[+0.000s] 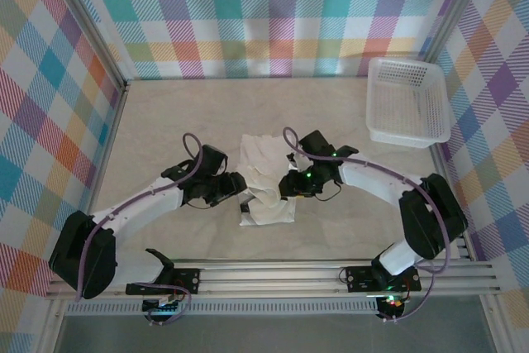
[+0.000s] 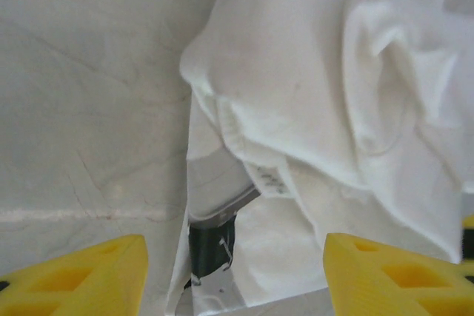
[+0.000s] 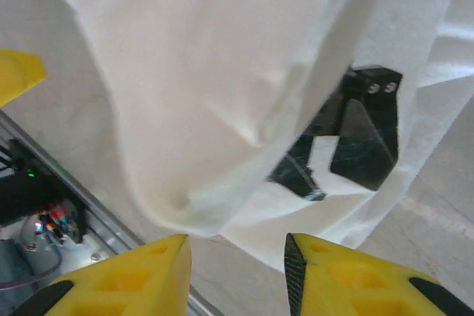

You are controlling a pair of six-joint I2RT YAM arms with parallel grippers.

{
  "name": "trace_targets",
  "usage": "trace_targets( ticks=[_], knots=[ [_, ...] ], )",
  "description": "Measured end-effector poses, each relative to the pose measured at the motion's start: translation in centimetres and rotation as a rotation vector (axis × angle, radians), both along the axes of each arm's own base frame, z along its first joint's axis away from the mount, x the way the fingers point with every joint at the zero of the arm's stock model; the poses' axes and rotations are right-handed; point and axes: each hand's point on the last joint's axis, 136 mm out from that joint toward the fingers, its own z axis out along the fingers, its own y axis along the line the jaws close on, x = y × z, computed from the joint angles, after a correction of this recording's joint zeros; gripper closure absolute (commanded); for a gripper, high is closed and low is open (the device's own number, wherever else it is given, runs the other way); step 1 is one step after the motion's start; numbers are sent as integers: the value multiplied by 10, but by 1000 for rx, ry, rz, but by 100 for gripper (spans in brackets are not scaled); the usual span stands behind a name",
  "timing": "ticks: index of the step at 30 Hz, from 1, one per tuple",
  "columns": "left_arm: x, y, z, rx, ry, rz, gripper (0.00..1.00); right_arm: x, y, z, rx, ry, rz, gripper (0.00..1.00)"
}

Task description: Fold the inside-out t-shirt

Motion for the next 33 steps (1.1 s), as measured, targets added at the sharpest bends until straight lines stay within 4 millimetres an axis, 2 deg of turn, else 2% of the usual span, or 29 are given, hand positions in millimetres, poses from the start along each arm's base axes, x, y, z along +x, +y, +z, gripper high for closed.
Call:
trace_targets(
  ticks=[2,3,5,7,8,9,10,11,12,13,17,20,22,24,26,27,30,33],
  knots=[
    [8,2,2,-2,-14,21,20,0,3,9,28,-21,-15,39],
    [11,3,1,-1,-17,29,19,-1,4,11,35,-29,-19,38],
    [16,3,-5,2,-10,40,19,0,7,12,43,-29,-24,40],
    [24,1,-14,11,5,48,26,1,12,5,35,-5,-22,46],
    [28,0,-18,12,8,50,34,3,16,0,27,11,-19,52],
    [33,-1,-23,12,12,52,45,6,20,-6,19,25,-16,64],
    [38,-4,-26,7,12,55,60,9,23,-10,13,36,-18,76],
    [43,-6,-29,3,14,56,80,12,26,-14,7,42,-18,85],
    [47,-9,-29,-3,13,55,95,16,29,-16,4,49,-22,88],
    [50,-11,-28,-7,7,54,100,19,31,-15,4,50,-27,91],
    [66,-18,0,-42,-64,59,100,37,34,7,37,13,-85,93],
    [80,-24,31,-78,-139,60,100,61,20,23,87,12,-197,90],
    [92,-30,51,-102,-183,56,100,88,4,28,125,6,-288,82],
    [106,-39,66,-123,-219,51,100,113,-10,23,145,19,-360,69],
    [122,-47,68,-134,-238,46,89,135,-16,13,153,44,-395,57],
    [131,-51,66,-135,-242,41,83,146,-17,5,155,46,-405,54],
    [157,-55,49,-127,-236,50,75,166,-22,-18,138,55,-426,50],
    [187,-51,34,-115,-236,72,59,186,-28,-25,132,48,-444,47]
  ],
)
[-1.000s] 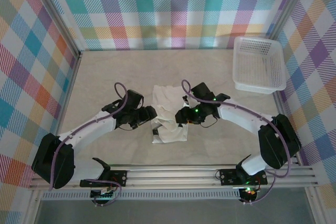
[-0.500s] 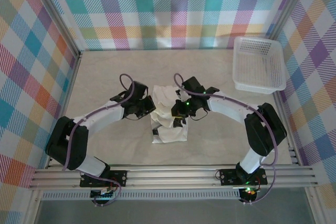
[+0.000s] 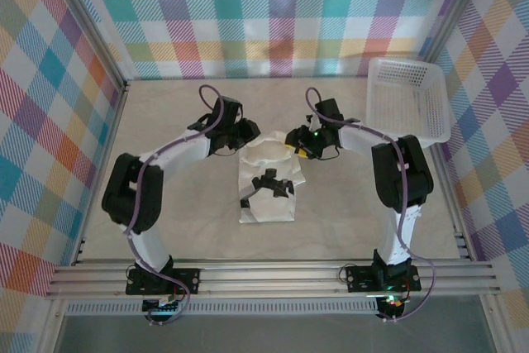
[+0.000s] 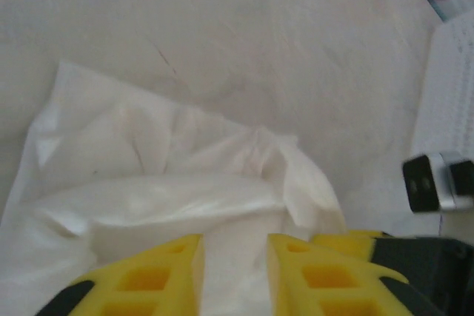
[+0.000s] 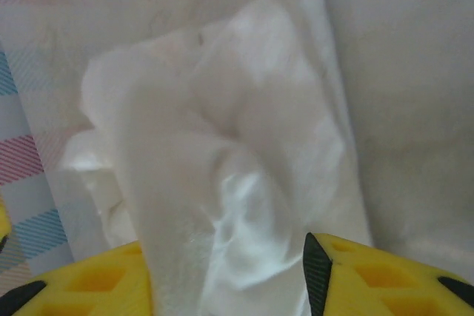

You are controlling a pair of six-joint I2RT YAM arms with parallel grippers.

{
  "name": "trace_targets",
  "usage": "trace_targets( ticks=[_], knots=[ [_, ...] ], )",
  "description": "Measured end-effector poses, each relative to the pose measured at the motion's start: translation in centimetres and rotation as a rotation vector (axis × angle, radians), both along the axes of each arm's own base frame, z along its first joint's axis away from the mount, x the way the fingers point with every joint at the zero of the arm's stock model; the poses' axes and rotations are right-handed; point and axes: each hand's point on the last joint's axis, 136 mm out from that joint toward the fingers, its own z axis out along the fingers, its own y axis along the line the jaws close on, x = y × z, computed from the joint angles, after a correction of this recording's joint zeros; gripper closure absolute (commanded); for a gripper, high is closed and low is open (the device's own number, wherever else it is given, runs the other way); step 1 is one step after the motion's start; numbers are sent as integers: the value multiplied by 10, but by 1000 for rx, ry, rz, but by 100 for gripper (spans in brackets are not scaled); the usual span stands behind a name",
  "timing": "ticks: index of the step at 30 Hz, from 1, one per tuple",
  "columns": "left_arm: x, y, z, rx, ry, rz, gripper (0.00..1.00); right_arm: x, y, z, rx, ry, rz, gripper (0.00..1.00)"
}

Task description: Fold the inside-out t-shirt

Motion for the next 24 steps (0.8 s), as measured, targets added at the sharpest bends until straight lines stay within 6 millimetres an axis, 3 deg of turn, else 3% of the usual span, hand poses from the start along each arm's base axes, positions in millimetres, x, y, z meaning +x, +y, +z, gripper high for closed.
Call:
trace_targets(
  ticks=[5,7,9,11,12,14,18,21,24],
  knots=[
    [46,12,-8,-15,-34,36,48,32,-20,24,4,-91,-37,38],
    [53,25,-7,-19,-41,59,46,32,-30,34,-8,-128,-43,46],
    [55,37,1,-17,-59,76,46,19,-38,44,-12,-169,-45,58],
    [46,48,13,-14,-73,85,58,-5,-35,48,-14,-188,-15,76],
    [38,51,20,-8,-80,80,66,-17,-29,46,-16,-191,12,83],
    [23,54,37,-2,-108,60,71,-42,-8,37,-21,-180,84,91],
    [-8,58,54,6,-138,31,70,-84,41,5,-25,-124,235,93],
    [-24,63,45,16,-117,28,67,-93,61,-18,-15,-81,280,90],
    [-33,66,28,31,-74,27,65,-77,69,-32,-23,-71,275,89]
  ],
)
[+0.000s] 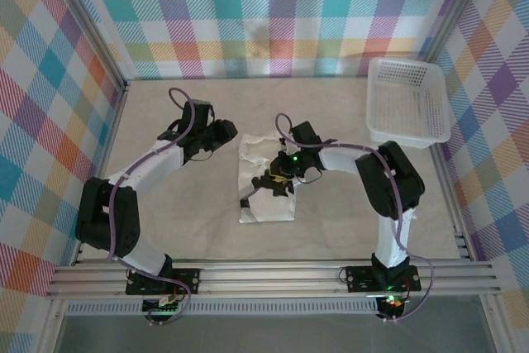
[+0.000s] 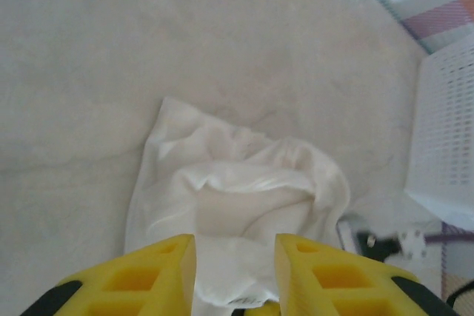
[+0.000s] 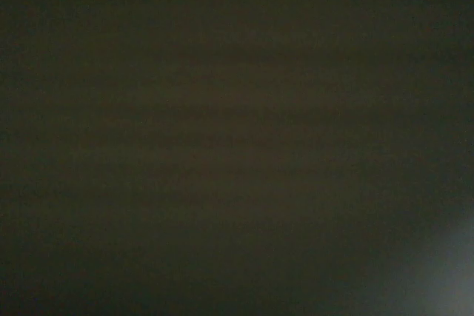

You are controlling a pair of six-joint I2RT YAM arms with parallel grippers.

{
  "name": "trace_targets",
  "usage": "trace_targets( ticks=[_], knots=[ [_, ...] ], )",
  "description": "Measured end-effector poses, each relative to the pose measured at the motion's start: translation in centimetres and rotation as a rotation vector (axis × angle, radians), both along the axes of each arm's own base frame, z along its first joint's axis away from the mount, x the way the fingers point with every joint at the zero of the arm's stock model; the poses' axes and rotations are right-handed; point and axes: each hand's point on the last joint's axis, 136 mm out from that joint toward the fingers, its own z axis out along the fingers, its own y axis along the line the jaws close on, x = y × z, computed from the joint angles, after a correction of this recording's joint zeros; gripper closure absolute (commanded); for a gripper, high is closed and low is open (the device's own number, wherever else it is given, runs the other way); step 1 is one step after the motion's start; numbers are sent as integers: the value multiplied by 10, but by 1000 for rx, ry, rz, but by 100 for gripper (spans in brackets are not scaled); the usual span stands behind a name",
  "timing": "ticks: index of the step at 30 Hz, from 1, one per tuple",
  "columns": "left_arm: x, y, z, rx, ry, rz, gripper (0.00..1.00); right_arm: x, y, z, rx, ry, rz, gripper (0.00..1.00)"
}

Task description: Fold the inside-out t-shirt

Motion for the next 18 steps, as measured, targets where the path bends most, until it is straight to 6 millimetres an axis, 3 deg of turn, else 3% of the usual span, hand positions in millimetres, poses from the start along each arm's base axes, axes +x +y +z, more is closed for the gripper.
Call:
trace_targets(
  ticks=[5,9,12,15,18],
  knots=[
    [-5,2,-8,7,19,-1,60,66,11,17,14,-107,-64,89],
    [-9,5,-17,22,30,0,55,126,-4,34,73,-162,-160,89],
    [-16,9,-30,41,54,5,49,157,-18,26,86,-160,-210,86],
    [-18,11,-36,54,64,8,35,161,-24,7,73,-117,-223,78],
    [-13,14,-42,86,63,7,27,152,-25,3,47,-92,-199,55]
  ],
)
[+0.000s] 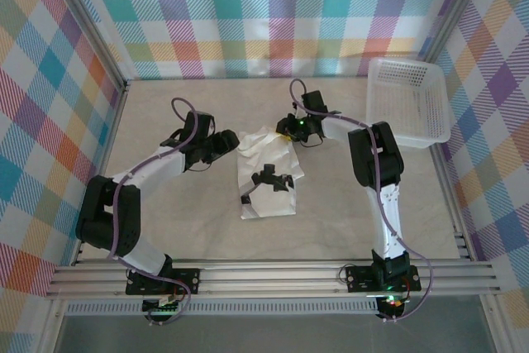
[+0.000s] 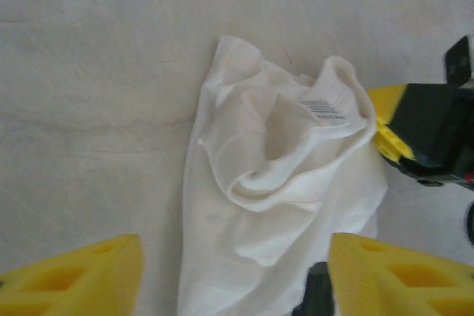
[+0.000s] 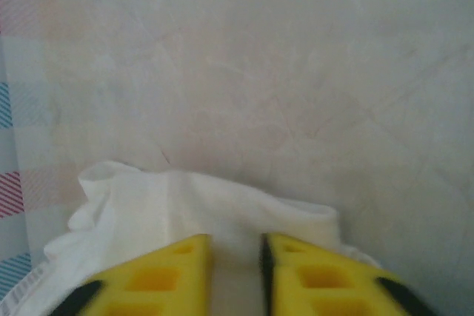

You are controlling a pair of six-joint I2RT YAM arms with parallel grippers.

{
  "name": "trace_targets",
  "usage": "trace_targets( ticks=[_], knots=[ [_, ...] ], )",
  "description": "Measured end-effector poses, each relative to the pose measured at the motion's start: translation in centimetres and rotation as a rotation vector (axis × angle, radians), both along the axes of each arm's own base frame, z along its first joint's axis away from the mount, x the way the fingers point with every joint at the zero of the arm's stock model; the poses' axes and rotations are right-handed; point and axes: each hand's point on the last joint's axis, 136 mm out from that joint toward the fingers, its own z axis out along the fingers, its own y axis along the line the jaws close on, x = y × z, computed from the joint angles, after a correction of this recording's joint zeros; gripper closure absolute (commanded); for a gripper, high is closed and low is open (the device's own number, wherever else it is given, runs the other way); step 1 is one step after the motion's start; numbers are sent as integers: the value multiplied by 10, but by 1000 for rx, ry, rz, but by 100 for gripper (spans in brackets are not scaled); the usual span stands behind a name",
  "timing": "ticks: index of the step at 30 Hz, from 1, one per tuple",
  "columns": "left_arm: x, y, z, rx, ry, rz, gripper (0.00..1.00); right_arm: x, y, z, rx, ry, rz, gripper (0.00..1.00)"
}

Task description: Fold the inside-out t-shirt

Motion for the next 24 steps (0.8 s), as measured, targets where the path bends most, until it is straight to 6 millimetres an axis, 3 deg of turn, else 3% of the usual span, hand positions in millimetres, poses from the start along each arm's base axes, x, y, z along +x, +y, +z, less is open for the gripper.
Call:
trace_targets(
  ticks=[3,7,9,10,15,19,24],
  knots=[
    [14,2,-11,60,0,-24,26,-7,-11,21,-66,-62,6,42],
    [23,-4,-29,107,7,-107,28,-21,-29,59,-143,-185,27,34],
    [21,-8,-35,108,14,-152,45,-20,-31,66,-171,-234,54,27],
    [20,-10,-37,106,18,-174,49,-20,-32,64,-188,-251,70,27],
    [29,-33,-38,11,34,-231,71,-29,-32,26,-238,-187,151,39],
    [44,-52,-44,-100,60,-222,100,-37,-20,4,-244,-126,208,63],
    [78,-60,-34,-139,97,-142,100,-37,-9,-8,-268,-102,218,70]
  ],
)
